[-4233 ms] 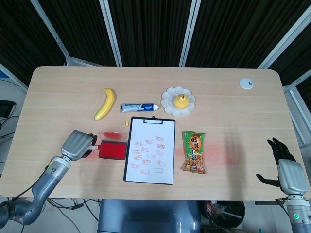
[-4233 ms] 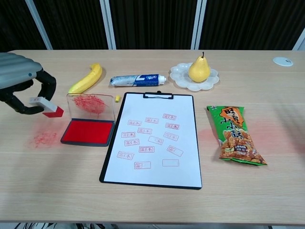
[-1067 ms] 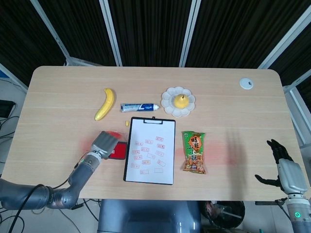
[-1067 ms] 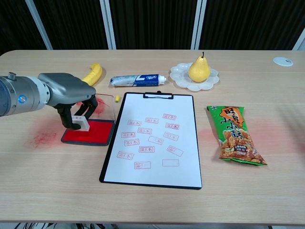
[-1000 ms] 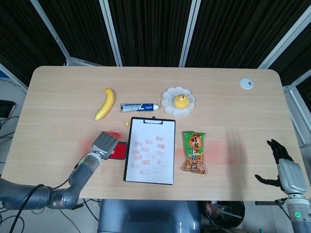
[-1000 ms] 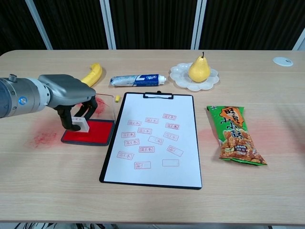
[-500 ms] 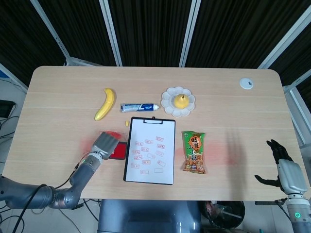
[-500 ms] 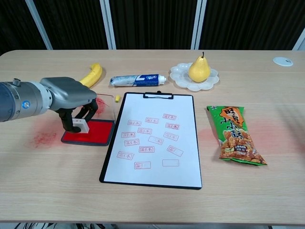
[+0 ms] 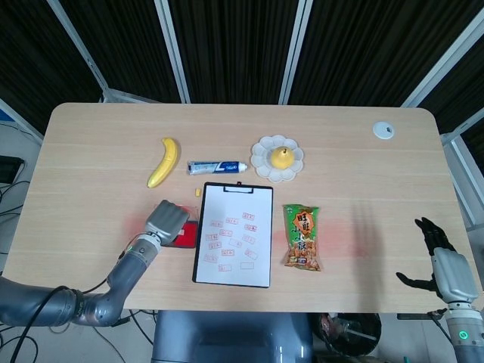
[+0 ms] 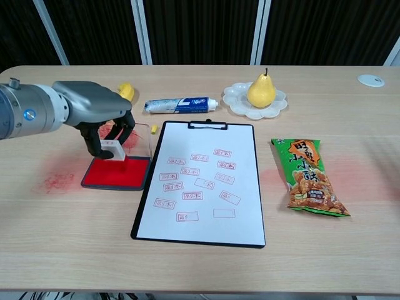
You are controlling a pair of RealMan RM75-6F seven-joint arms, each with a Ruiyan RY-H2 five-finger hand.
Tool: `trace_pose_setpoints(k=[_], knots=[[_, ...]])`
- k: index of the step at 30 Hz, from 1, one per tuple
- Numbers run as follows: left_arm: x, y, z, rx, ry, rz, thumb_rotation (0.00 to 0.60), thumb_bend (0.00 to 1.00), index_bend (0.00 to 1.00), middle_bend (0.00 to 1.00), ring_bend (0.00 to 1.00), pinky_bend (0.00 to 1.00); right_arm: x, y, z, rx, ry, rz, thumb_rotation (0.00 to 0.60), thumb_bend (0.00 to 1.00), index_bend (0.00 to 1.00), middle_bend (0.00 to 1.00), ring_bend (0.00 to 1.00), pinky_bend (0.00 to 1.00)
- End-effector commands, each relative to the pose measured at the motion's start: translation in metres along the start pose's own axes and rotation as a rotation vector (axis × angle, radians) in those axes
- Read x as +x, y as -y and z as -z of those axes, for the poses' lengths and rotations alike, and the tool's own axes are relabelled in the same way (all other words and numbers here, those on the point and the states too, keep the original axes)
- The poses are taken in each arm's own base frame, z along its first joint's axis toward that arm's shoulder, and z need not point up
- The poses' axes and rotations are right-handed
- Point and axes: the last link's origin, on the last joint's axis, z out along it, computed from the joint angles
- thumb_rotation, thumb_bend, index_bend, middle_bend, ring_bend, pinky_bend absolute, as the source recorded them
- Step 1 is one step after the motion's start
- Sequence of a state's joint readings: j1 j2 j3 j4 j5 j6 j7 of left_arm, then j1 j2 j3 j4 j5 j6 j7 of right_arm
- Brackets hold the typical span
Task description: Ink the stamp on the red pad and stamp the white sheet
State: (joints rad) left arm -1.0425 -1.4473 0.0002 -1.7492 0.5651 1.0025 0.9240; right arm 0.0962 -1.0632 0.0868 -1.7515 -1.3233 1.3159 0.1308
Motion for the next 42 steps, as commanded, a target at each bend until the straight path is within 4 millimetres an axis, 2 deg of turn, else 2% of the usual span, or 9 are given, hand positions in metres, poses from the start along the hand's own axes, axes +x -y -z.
trace_pose_setpoints(k=[1,8,12,18,28,42], knots=[[0.022,-0.006,0.007,-0.022,-0.049,0.009,0.600,0.63,0.80,0.86,0.88,1.00,0.000,0.000,0.000,-0.001,0.000,-0.003,0.600,0.03,0.06,0.00,0.00,0.22],[0.029,-0.037,0.018,-0.094,-0.038,0.015,0.600,0.63,0.80,0.86,0.88,1.00,0.001,0.000,-0.001,-0.002,-0.002,-0.010,0.600,0.03,0.06,0.00,0.00,0.22],[0.027,-0.059,0.020,-0.139,-0.025,-0.020,0.600,0.63,0.80,0.86,0.88,1.00,0.001,0.000,-0.001,-0.003,-0.005,-0.016,0.600,0.03,0.06,0.00,0.00,0.22],[0.019,-0.080,0.020,-0.160,0.009,-0.055,0.600,0.63,0.80,0.86,0.88,1.00,0.002,-0.001,-0.001,-0.005,-0.003,-0.027,0.600,0.04,0.06,0.00,0.00,0.22],[0.006,-0.094,0.023,-0.170,0.053,-0.087,0.600,0.63,0.80,0.87,0.88,1.00,0.001,-0.001,-0.001,-0.007,0.005,-0.042,0.600,0.04,0.06,0.00,0.00,0.22],[-0.002,-0.097,0.024,-0.176,0.076,-0.117,0.600,0.63,0.80,0.87,0.88,1.00,0.001,-0.001,-0.001,-0.008,0.010,-0.047,0.600,0.04,0.06,0.00,0.00,0.22]])
